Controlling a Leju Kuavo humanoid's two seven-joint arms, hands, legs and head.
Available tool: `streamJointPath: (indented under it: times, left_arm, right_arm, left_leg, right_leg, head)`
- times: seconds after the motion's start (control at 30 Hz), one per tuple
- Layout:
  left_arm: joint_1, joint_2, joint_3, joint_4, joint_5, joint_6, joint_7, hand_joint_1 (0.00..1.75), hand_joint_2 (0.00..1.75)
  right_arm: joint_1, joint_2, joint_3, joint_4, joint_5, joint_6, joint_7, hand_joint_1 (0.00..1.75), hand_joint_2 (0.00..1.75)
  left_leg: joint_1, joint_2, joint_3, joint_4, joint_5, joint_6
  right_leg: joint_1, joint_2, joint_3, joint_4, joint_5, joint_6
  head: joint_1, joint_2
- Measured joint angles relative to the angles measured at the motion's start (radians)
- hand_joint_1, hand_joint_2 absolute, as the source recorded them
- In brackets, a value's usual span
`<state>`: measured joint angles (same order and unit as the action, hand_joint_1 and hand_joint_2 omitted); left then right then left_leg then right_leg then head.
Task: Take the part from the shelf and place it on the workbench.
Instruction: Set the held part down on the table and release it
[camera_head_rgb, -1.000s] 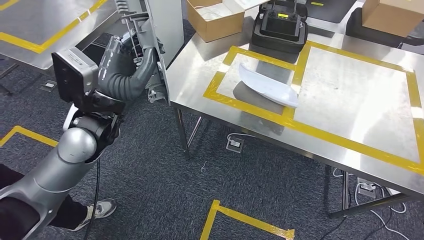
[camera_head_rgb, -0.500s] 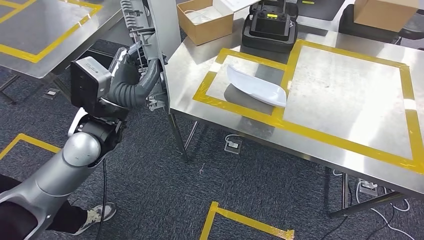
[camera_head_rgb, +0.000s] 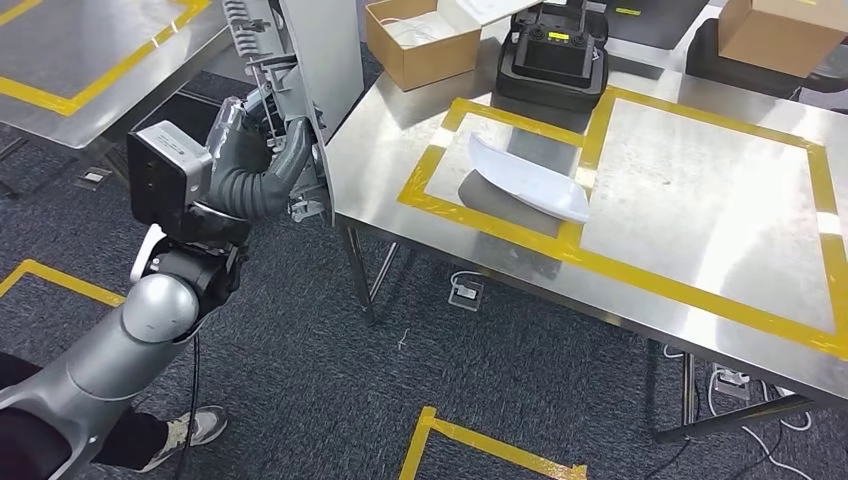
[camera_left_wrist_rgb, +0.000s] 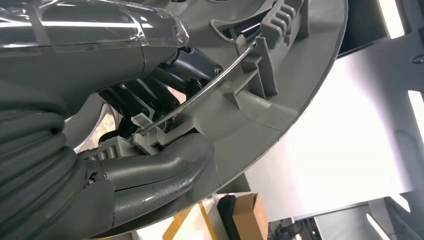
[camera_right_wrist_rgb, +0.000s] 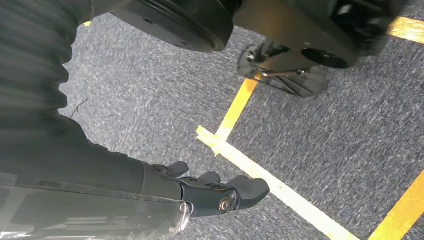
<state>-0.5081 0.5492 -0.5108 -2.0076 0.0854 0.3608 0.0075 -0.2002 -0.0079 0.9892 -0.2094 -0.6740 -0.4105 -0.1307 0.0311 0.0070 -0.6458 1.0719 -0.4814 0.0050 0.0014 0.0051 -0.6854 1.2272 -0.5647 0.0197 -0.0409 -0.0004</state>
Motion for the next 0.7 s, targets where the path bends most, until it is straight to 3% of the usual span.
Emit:
streamJointPath:
  times: [0.07,0.1,0.2,0.27,0.37,0.43,0.47,0.5,0.57,0.63,0.7]
  left_arm:
    - [0.001,0.000,0.005,-0.009,-0.005,0.003,0.002,1.75,1.75]
    - [0.002,0.001,0.007,-0.012,-0.006,0.004,0.003,1.75,1.75]
    - [0.007,0.005,0.011,-0.019,-0.008,0.007,0.007,1.75,1.75]
    - [0.012,0.009,0.012,-0.022,-0.008,0.007,0.009,1.75,1.75]
    - [0.015,0.016,0.012,-0.026,-0.009,0.007,0.009,1.75,1.75]
    - [0.020,0.017,0.012,-0.026,-0.010,0.007,0.011,1.75,1.75]
    - [0.021,0.018,0.012,-0.027,-0.011,0.007,0.012,1.75,1.75]
    - [0.023,0.019,0.012,-0.027,-0.012,0.007,0.012,1.75,1.75]
    - [0.023,0.021,0.013,-0.030,-0.017,0.006,0.014,1.75,1.75]
    - [0.024,0.022,0.013,-0.033,-0.021,0.006,0.015,1.75,1.75]
    - [0.025,0.023,0.013,-0.034,-0.022,0.006,0.016,1.75,1.75]
  right_arm:
    - [-0.001,-0.001,0.000,0.000,0.002,0.000,0.002,0.00,1.75]
    - [-0.002,-0.002,0.000,0.000,0.003,0.000,0.004,0.00,1.75]
    - [-0.001,-0.003,0.000,0.000,0.007,0.000,0.006,0.00,1.75]
    - [-0.002,-0.003,0.000,0.000,0.010,0.000,0.007,0.00,1.75]
    - [-0.003,-0.002,0.000,-0.001,0.013,0.000,0.007,0.00,1.75]
    - [-0.002,0.000,0.001,-0.001,0.014,0.001,0.007,0.00,1.75]
    - [-0.002,0.001,0.001,-0.002,0.015,0.001,0.007,0.00,1.75]
    - [-0.002,0.002,0.001,-0.002,0.016,0.001,0.007,0.00,1.75]
    - [-0.003,0.003,0.001,-0.003,0.019,0.000,0.007,0.00,1.75]
    - [-0.004,0.003,0.001,-0.004,0.021,0.000,0.007,0.00,1.75]
    - [-0.004,0.002,0.001,-0.004,0.023,0.000,0.007,0.00,1.75]
  left_leg:
    - [-0.001,-0.001,0.003,-0.001,-0.001,-0.004]
    - [-0.001,-0.002,0.003,-0.003,0.000,-0.008]
    - [0.001,-0.004,0.003,-0.012,0.005,-0.027]
    - [0.001,-0.006,-0.003,0.003,-0.011,-0.035]
    - [-0.001,-0.008,-0.071,0.151,-0.095,-0.038]
    - [-0.003,-0.007,-0.107,0.223,-0.111,-0.040]
    - [-0.003,-0.005,-0.101,0.210,-0.091,-0.040]
    - [-0.004,0.003,-0.077,0.162,-0.057,-0.040]
    - [-0.009,0.043,-0.018,0.048,-0.010,-0.035]
    - [-0.017,0.066,0.005,-0.002,-0.003,-0.023]
    - [-0.017,0.049,0.002,-0.004,-0.001,-0.012]
  right_leg:
    - [0.004,0.002,0.061,-0.131,0.058,-0.014]
    - [0.006,0.002,0.080,-0.171,0.068,-0.019]
    - [0.009,0.000,0.092,-0.202,0.071,-0.030]
    - [0.006,-0.005,0.102,-0.224,0.084,-0.040]
    - [0.008,-0.014,0.108,-0.236,0.091,-0.049]
    - [0.011,-0.021,0.109,-0.234,0.088,-0.051]
    - [0.012,-0.024,0.109,-0.230,0.086,-0.050]
    - [0.012,-0.028,0.109,-0.225,0.081,-0.048]
    - [0.014,-0.035,0.108,-0.208,0.067,-0.040]
    - [0.019,-0.044,0.106,-0.196,0.057,-0.032]
    - [0.020,-0.060,0.107,-0.194,0.052,-0.028]
  head:
    - [0.000,0.000]
    - [-0.001,0.000]
    - [-0.001,0.000]
    - [-0.002,0.000]
    - [-0.005,0.000]
    - [-0.006,0.000]
    - [-0.006,0.000]
    - [-0.006,0.000]
    - [-0.006,0.000]
    - [-0.007,0.000]
    - [-0.008,0.000]
